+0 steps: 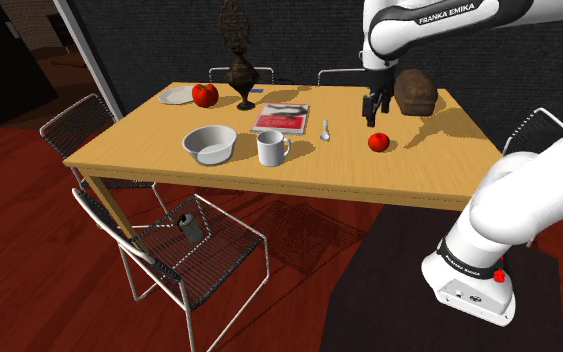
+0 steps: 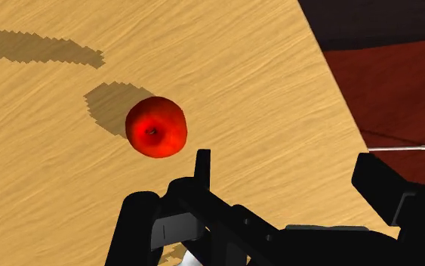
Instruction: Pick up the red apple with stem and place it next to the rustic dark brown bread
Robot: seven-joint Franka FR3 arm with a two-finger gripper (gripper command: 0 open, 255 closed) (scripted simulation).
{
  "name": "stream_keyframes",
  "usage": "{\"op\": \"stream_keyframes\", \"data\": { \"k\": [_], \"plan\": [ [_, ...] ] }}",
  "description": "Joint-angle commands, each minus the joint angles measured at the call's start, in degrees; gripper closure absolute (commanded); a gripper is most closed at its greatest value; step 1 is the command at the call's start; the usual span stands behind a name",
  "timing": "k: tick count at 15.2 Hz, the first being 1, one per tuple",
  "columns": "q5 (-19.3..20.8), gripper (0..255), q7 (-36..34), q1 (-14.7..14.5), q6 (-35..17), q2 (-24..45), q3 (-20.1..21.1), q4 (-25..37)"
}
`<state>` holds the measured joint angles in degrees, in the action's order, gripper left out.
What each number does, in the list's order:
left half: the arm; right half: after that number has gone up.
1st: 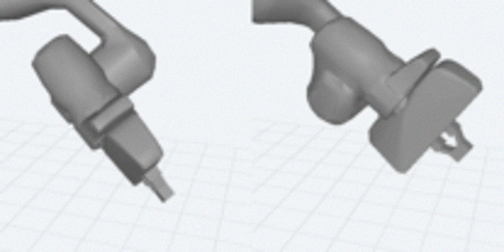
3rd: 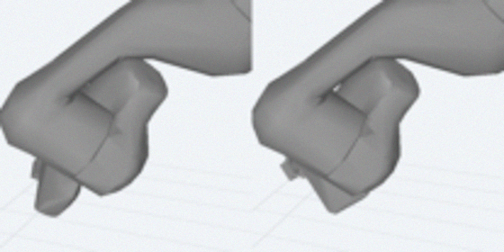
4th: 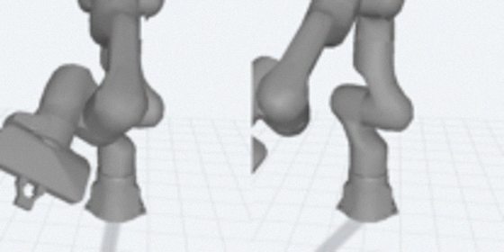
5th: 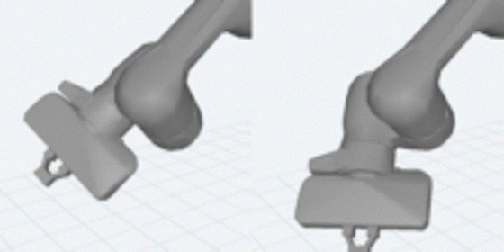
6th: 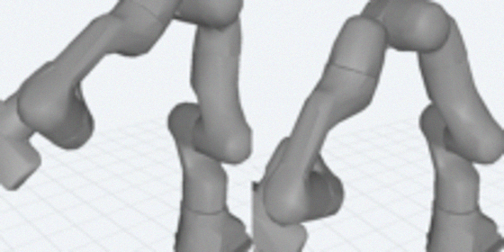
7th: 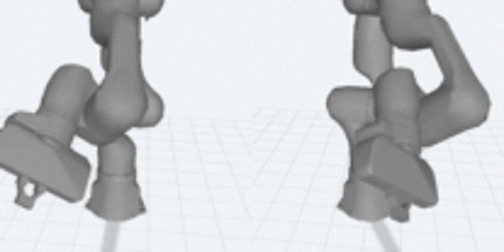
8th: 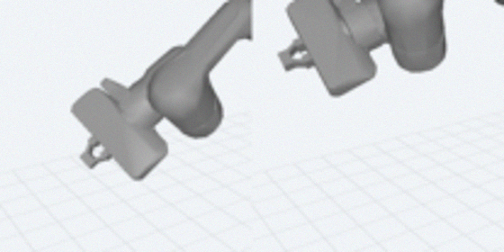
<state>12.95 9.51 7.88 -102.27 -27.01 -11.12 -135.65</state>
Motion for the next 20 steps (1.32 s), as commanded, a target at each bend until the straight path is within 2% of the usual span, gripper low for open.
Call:
{"op": "stream_keyframes", "data": {
  "k": [1, 11, 20],
  "plan": [
    [1.09, 0, 0.57, 0.89, -2.39, 3.17, -1.40, -0.42],
    [4.13, 0, 4.43, 5.15, -10.21, 22.11, -7.92, 5.30],
    [4.84, 0, 4.41, 6.06, -16.44, 24.51, -8.95, 1.45]
  ]
}}
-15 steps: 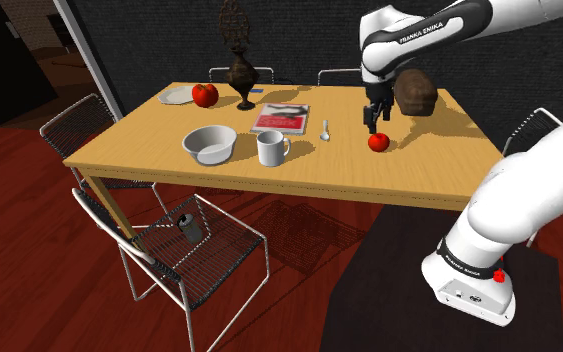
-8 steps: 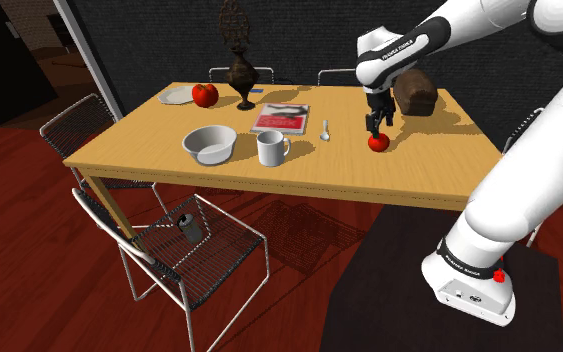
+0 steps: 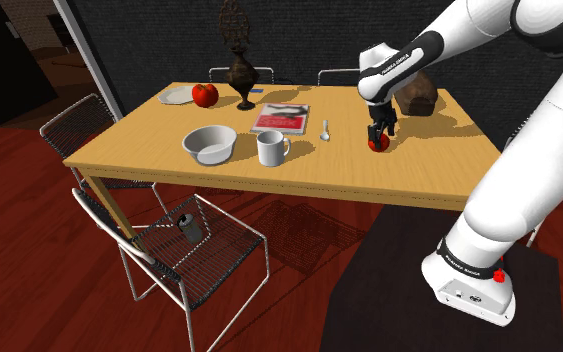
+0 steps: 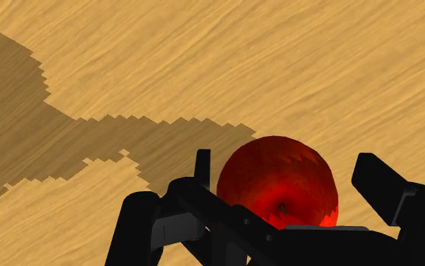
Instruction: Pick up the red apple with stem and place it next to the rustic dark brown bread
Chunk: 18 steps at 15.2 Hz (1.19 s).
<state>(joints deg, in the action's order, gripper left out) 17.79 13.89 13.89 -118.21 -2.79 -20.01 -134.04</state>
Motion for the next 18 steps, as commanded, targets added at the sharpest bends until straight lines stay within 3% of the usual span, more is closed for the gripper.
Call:
{"op": "stream_keyframes", "data": {
  "k": [1, 7, 8, 18],
  "plan": [
    [0.00, 0, 0.03, 0.05, -0.50, 0.30, -0.07, -0.15],
    [0.00, 0, 0.03, 0.05, -0.49, 0.29, -0.07, -0.15],
    [0.00, 255, 0.03, 0.05, -0.49, 0.29, -0.07, -0.15],
    [0.04, 255, 0.11, 0.03, 0.30, -0.21, -0.02, 0.16]
  ]
}}
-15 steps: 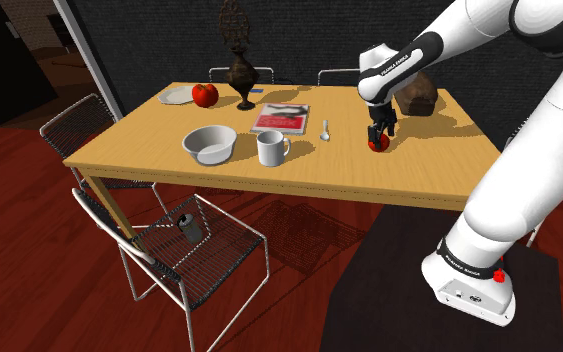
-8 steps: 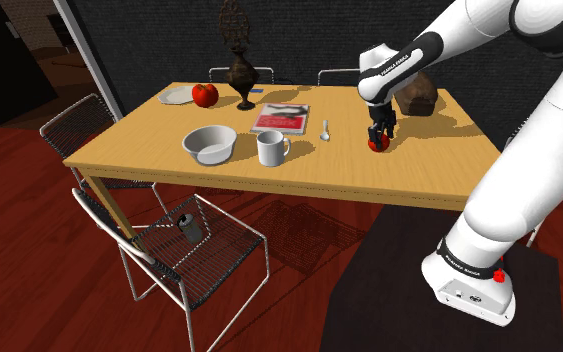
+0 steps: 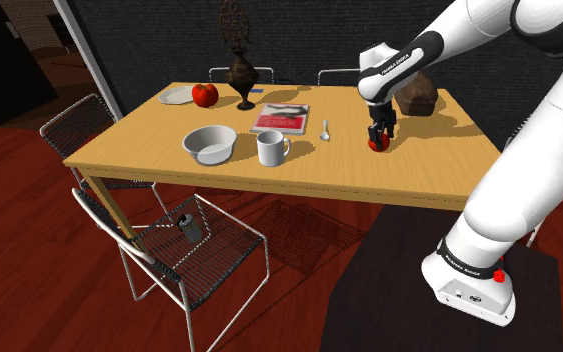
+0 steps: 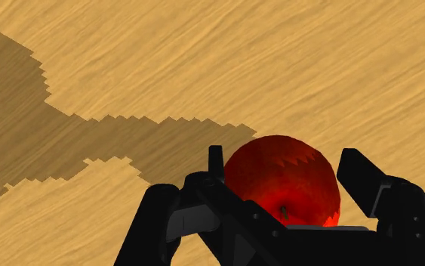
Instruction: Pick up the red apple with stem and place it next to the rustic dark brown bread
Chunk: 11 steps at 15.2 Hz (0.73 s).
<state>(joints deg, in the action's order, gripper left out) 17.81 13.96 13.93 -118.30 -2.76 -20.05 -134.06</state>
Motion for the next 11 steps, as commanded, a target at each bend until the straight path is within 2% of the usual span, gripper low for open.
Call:
{"op": "stream_keyframes", "data": {
  "k": [1, 11],
  "plan": [
    [0.05, 255, 0.13, -0.04, 1.18, -0.74, 0.07, 0.48],
    [0.18, 255, 1.10, -0.30, 9.09, -4.93, 0.66, 4.35]
  ]
}}
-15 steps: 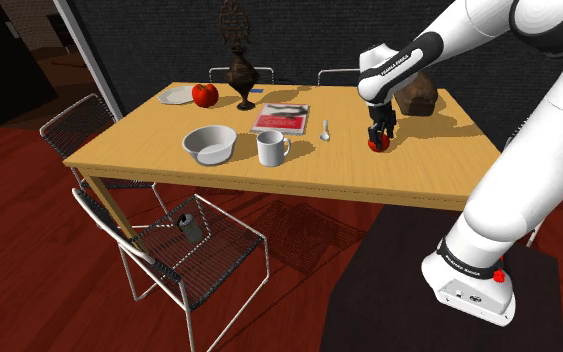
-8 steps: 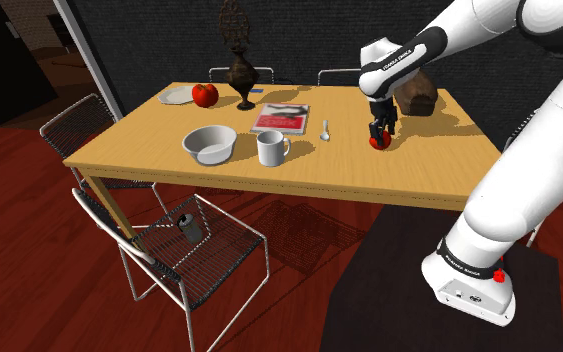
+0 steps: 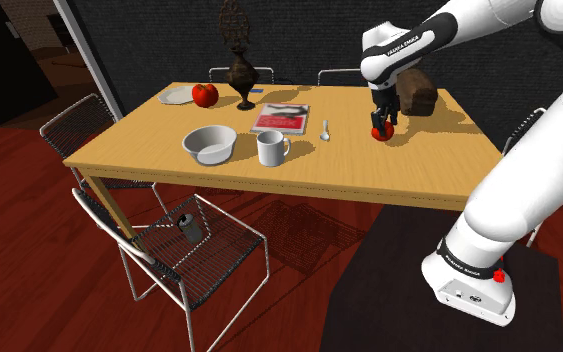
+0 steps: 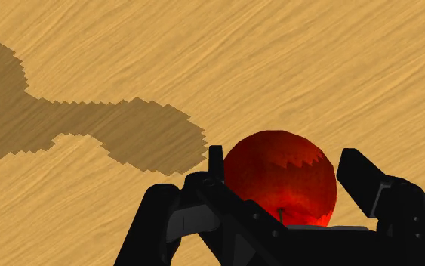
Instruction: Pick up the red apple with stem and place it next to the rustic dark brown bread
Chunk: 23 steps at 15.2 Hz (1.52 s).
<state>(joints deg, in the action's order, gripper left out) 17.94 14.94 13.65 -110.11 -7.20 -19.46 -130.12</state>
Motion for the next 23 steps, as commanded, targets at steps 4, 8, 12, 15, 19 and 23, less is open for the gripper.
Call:
{"op": "stream_keyframes", "data": {
  "k": [4, 8, 12, 15, 19, 23],
  "plan": [
    [0.03, 255, 0.56, -0.11, 4.03, -1.80, 0.33, 2.28],
    [-0.01, 255, 1.03, -0.21, 7.12, -2.89, 0.61, 4.33],
    [-0.08, 255, 1.54, -0.30, 10.17, -3.76, 0.88, 6.57],
    [-0.13, 255, 1.94, -0.37, 12.45, -4.27, 1.08, 8.38],
    [-0.22, 255, 2.50, -0.46, 15.46, -4.78, 1.34, 10.94],
    [-0.31, 255, 3.09, -0.55, 18.45, -5.07, 1.58, 13.70]
  ]
}}
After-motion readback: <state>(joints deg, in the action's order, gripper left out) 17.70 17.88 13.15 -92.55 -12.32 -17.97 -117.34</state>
